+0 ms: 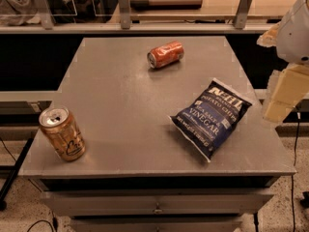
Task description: Knock orange can over
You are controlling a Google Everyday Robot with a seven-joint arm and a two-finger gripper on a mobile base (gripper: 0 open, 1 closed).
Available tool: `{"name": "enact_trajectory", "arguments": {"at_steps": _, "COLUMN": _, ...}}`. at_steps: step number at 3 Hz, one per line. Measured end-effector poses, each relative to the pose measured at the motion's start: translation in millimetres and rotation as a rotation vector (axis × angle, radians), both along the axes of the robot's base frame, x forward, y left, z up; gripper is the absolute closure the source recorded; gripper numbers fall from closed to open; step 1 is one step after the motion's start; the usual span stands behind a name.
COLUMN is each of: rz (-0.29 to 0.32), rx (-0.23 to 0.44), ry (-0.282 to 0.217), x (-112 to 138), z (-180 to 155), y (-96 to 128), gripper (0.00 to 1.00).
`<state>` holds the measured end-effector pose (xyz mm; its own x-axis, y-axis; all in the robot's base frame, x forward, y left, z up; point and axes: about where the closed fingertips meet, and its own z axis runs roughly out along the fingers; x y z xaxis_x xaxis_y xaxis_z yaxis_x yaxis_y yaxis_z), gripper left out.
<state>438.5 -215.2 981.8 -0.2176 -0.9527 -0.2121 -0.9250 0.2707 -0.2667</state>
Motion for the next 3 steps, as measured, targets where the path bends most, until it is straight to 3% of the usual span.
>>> {"name": "enact_trajectory", "arguments": {"at_steps": 1, "rz": 0.0, "rx": 0.0, "ry": 0.0, "x": 0, "z": 0, "y": 0, "gripper": 0.0}}
{"name": "enact_trajectory", "arguments": {"at_steps": 2, "rz": 0.037, "rx": 0.067, "ry": 0.015, "x": 2, "z": -6, "y": 9, "gripper": 0.0}}
{"name": "enact_trajectory", "arguments": {"at_steps": 3, "rz": 0.084, "rx": 0.231, "ry": 0.041, "x": 9, "z": -29, "y": 24, "gripper": 0.0}}
